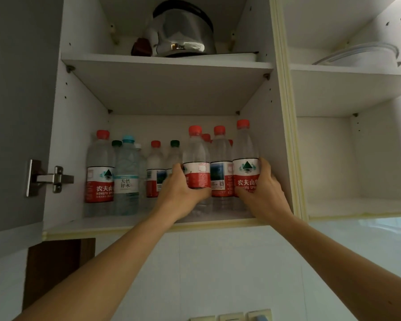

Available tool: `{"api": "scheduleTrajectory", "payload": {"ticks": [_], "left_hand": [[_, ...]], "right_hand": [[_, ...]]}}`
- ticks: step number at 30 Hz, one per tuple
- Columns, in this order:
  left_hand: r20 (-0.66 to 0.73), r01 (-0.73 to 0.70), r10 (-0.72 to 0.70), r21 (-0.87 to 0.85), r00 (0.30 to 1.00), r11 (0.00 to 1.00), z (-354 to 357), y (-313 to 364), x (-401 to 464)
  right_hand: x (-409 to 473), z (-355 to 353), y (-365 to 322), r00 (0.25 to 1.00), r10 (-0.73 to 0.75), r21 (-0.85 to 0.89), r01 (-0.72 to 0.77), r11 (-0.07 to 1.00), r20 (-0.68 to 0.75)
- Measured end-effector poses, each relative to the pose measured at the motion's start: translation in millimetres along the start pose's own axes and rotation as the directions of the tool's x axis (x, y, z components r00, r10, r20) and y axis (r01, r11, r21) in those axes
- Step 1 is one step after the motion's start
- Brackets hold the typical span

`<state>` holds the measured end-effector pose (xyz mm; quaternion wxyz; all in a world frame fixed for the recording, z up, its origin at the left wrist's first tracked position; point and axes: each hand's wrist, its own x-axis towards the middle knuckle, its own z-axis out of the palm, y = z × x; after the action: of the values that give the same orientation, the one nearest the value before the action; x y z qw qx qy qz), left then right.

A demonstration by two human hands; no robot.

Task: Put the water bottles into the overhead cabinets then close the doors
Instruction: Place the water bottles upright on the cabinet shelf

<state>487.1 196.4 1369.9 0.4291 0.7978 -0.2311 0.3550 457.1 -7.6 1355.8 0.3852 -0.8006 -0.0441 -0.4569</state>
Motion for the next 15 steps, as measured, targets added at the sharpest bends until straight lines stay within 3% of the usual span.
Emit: {"api": "scheduleTrajectory", "payload": {"ticks": [9, 15], "left_hand": [[-0.002, 0.052, -0.052, 0.090, 0.999, 0.995, -70, -46, 0], [-0.031, 0.043, -0.036, 0.248, 0.999, 0.968, -84, -61, 3]], "right_hand": [[-19, 8, -16, 0.990, -0.138, 0.075, 0.135, 0.988, 0.034], [-24, 36, -49, 0.966, -0.202, 0.141, 0.180, 0.974, 0.163]]}}
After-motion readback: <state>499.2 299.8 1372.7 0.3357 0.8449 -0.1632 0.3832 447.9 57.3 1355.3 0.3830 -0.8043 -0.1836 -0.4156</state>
